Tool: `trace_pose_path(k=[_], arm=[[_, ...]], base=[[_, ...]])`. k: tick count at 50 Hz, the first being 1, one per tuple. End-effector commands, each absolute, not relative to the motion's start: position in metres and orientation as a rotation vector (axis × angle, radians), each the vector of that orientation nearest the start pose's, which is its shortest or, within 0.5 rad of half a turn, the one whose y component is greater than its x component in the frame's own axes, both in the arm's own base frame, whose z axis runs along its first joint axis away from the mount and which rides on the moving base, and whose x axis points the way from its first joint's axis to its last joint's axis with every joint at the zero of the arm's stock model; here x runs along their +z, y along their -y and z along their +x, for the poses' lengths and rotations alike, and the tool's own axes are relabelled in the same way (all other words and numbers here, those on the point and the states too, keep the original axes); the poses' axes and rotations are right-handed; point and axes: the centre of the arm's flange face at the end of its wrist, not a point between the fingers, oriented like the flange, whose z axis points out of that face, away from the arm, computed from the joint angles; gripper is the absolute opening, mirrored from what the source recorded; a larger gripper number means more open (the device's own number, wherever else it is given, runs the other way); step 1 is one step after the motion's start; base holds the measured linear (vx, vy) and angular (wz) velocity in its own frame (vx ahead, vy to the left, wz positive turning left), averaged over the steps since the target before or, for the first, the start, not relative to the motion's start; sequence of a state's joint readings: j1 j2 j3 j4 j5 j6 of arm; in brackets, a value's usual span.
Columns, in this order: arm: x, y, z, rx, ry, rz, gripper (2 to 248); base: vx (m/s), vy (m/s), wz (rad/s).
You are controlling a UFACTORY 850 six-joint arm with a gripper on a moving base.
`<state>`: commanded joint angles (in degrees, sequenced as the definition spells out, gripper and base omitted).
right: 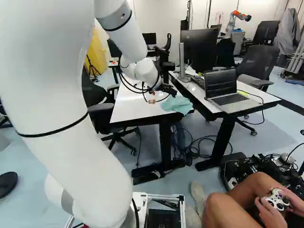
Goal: Clean the table with the green towel
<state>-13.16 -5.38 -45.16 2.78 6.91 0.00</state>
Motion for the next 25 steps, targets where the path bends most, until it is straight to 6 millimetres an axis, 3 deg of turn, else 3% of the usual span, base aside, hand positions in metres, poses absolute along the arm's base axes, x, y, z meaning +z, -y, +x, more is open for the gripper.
trace_pose_path(k=[25], arm=[[0.426, 0.060, 0.408, -1.499, -0.251, -2.823, 247]], base=[[0.000, 0.000, 0.000]])
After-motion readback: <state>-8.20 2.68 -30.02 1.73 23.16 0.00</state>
